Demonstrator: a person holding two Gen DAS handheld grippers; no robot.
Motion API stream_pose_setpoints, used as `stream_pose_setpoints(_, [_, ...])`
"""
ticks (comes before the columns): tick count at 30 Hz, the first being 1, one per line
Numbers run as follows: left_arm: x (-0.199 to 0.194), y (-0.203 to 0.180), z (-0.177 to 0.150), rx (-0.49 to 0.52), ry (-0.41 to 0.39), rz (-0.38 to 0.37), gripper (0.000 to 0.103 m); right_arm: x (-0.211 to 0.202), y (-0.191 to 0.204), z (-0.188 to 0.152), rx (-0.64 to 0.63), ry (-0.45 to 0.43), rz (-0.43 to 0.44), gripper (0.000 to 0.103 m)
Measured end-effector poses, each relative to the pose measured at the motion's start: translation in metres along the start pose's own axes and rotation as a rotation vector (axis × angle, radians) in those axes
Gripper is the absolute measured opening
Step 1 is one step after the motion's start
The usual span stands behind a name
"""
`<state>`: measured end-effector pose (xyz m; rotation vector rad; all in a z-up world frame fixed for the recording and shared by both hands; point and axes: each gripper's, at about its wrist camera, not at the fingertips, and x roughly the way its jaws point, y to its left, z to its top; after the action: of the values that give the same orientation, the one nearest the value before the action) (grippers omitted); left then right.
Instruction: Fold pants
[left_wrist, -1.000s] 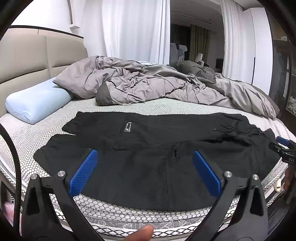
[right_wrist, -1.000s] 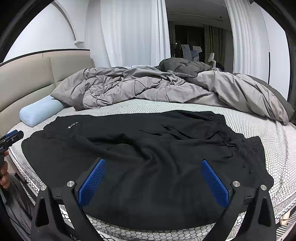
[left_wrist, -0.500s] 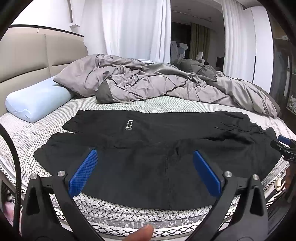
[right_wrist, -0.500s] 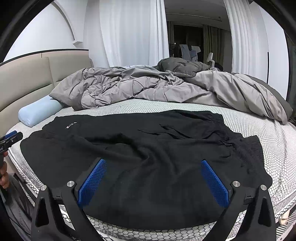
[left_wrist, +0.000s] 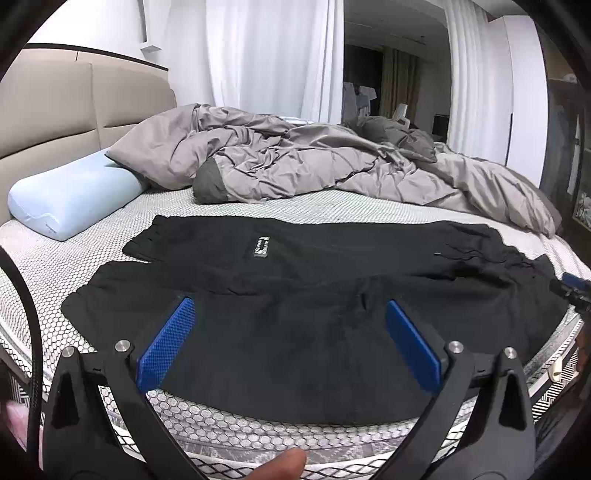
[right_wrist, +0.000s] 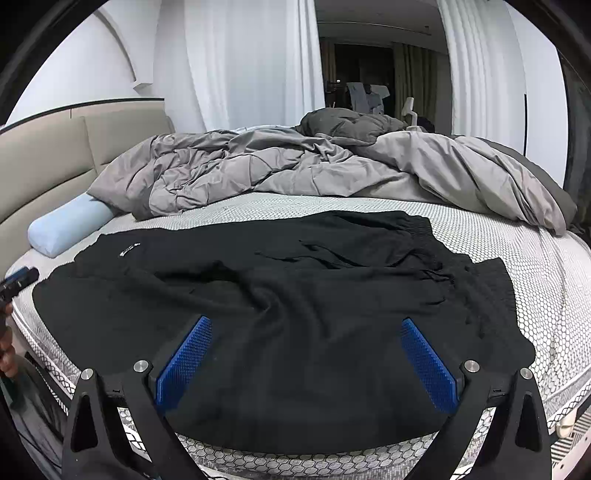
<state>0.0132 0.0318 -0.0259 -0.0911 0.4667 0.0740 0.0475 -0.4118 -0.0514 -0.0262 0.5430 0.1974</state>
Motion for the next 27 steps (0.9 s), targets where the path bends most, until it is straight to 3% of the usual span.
stream_pose_setpoints(10, [0.019, 0.019, 0.002, -0.055, 0.04, -0.027, 0.102, 0.006, -0.008, 0.012, 0.008, 0.028, -0.026, 0.103])
stream_pose_setpoints(20, [0.021, 0.038, 0.032, -0.076, 0.046, -0.085, 0.102, 0.009, -0.031, 0.038, -0.015, 0.025, -0.11, 0.103])
stream_pose_setpoints(27, [0.013, 0.063, 0.032, -0.127, 0.07, -0.043, 0.102, -0.016, -0.048, 0.043, 0.02, -0.017, -0.177, 0.103])
